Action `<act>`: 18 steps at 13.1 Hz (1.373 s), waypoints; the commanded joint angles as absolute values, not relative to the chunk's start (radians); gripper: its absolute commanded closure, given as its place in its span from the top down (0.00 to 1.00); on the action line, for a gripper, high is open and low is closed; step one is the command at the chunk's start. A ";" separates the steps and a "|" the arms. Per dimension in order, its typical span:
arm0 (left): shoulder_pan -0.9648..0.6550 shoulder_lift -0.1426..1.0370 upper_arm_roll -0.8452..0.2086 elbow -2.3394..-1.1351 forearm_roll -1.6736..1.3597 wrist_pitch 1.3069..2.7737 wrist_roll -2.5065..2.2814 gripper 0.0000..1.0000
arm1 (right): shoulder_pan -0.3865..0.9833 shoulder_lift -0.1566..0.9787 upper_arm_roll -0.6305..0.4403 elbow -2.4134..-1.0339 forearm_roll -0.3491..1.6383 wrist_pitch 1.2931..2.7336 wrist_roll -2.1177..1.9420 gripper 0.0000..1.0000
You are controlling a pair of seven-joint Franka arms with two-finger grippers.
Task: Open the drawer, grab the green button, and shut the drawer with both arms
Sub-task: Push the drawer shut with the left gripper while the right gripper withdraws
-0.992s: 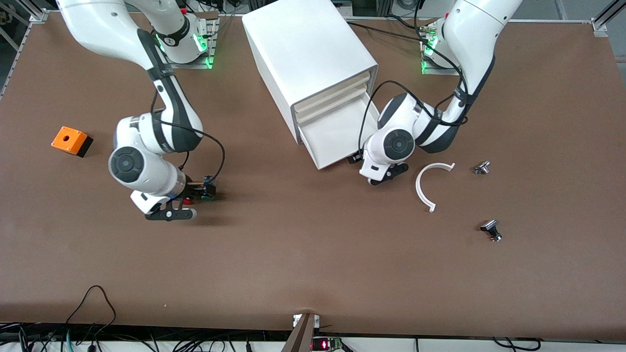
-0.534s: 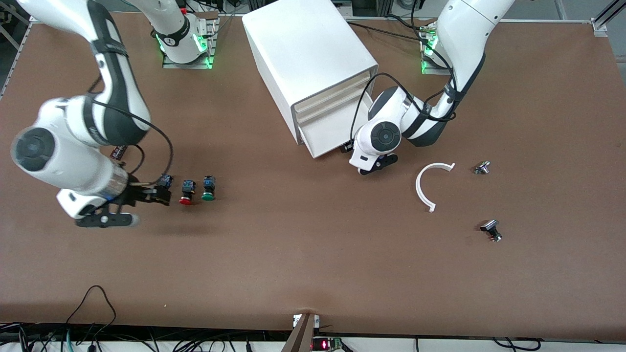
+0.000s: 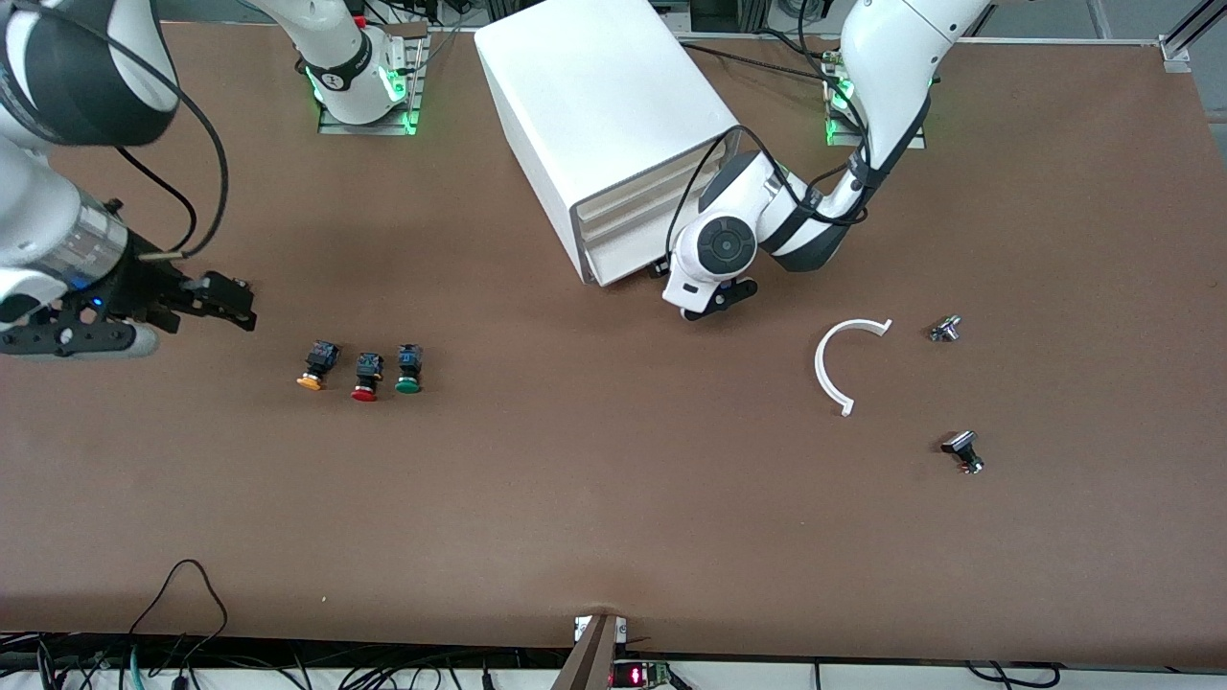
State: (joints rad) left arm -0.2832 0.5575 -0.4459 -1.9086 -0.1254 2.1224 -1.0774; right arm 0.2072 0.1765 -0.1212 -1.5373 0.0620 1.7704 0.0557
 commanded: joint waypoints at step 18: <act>-0.252 0.448 -0.474 -1.887 -0.024 1.995 -1.106 0.97 | -0.048 -0.084 0.107 -1.704 -0.018 1.644 0.164 0.99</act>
State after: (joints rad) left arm -0.3078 0.5220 -0.4702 -1.9119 -0.0875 2.0909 -1.1298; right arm -0.0242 -0.0454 0.0832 -1.6545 -0.0041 1.6367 0.1384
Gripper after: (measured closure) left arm 0.026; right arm 0.004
